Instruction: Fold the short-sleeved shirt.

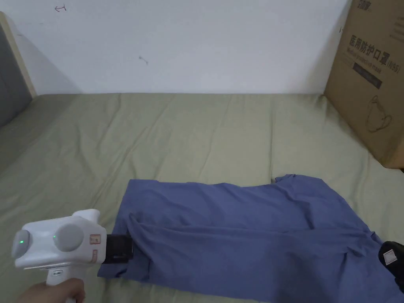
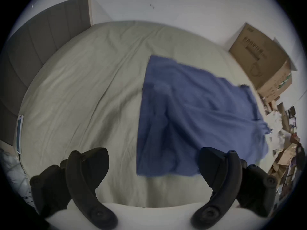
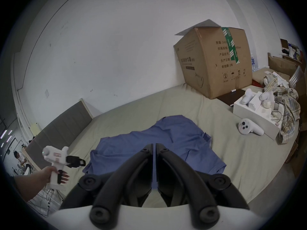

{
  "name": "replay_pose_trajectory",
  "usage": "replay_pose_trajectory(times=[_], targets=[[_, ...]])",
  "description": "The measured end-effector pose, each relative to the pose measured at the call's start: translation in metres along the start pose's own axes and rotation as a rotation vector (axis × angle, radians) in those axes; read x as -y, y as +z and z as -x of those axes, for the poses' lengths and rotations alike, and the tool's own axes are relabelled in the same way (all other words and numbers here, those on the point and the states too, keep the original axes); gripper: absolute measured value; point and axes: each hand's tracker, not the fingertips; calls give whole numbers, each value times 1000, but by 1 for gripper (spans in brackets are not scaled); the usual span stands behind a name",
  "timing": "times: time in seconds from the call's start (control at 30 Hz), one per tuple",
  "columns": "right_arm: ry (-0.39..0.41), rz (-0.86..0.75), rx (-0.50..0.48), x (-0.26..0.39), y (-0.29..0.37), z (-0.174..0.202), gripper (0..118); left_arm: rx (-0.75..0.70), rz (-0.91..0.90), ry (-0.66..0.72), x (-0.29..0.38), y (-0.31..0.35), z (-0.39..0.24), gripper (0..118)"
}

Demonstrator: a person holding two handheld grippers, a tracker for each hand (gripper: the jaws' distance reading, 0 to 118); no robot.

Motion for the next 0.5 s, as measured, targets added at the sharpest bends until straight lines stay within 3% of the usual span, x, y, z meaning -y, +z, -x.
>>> replay_pose_trajectory(times=[0.1, 0.17, 0.3, 0.33, 0.37, 0.4, 0.47, 0.5], targets=[[41, 21, 26, 3, -1, 9, 4, 10, 120, 19, 7, -47, 4, 112], [43, 19, 34, 2, -5, 0, 4, 89, 70, 39, 9, -62, 15, 118], [84, -52, 131, -3, -5, -3, 4, 1, 59, 6, 9, -53, 2, 118], [98, -61, 147, -4, -7, -5, 4, -2, 52, 8, 10, -48, 1, 114], [123, -52, 160, -5, -11, -7, 4, -16, 32, 4, 11, -42, -1, 104], [144, -32, 177, -5, -17, -10, 4, -42, -11, -16, 15, -31, -1, 88], [151, 113, 270, -10, -33, -20, 4, -54, -92, -59, 20, -8, -2, 32], [110, 156, 256, -11, -40, -31, 4, -4, -107, -62, 21, 1, 0, 1]])
